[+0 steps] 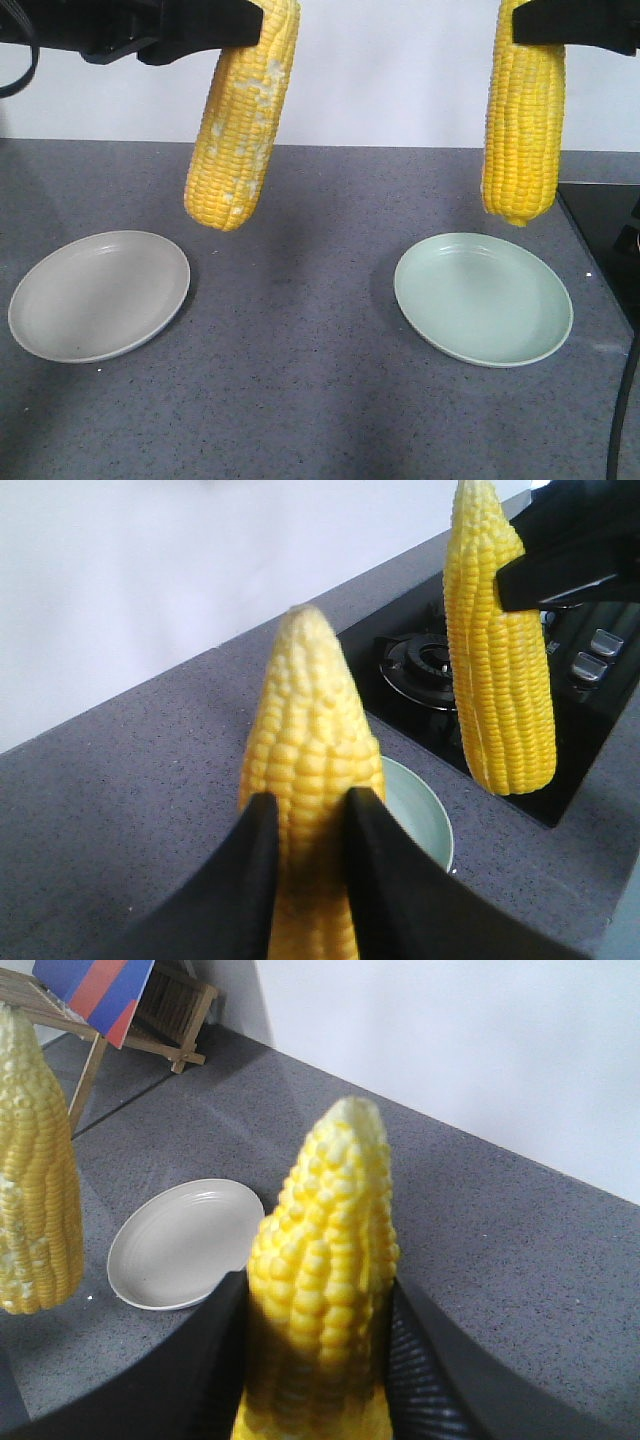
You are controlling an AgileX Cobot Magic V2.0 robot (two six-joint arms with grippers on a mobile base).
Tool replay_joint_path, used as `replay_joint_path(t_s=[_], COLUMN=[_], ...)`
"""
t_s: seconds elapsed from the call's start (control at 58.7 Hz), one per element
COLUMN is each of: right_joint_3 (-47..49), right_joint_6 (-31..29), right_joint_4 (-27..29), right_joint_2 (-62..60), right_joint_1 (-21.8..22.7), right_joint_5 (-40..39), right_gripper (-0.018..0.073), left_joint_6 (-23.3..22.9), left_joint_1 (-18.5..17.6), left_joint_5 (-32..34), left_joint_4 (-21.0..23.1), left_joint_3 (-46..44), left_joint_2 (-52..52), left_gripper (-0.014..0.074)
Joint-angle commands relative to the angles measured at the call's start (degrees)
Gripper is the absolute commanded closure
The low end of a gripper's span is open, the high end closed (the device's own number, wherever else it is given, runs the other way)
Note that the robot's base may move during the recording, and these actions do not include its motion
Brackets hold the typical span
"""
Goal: Distribute corn equally
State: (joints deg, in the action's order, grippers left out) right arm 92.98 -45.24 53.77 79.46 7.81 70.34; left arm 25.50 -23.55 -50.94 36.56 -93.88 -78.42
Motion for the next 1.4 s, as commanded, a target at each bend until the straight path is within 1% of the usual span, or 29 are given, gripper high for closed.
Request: replay_joint_path(t_s=[0.0, 1.38], right_joint_3=[1.88, 1.88], right_joint_6=[-0.28, -0.28], right_joint_4=[3.55, 3.55], right_joint_2=[-1.82, -1.82], right_joint_1=[0.26, 0.26], right_joint_5=[-1.96, -1.96], right_gripper=[0.0564, 0.0564], left_joint_6=[-0.51, -0.51], left_joint_1=[-0.05, -0.05], left_joint_5=[3.27, 3.32], left_joint_4=[2.34, 2.34], left_joint_3=[-1.89, -1.89], left_joint_2=[1.89, 1.89], left_gripper=[0.0603, 0.0603])
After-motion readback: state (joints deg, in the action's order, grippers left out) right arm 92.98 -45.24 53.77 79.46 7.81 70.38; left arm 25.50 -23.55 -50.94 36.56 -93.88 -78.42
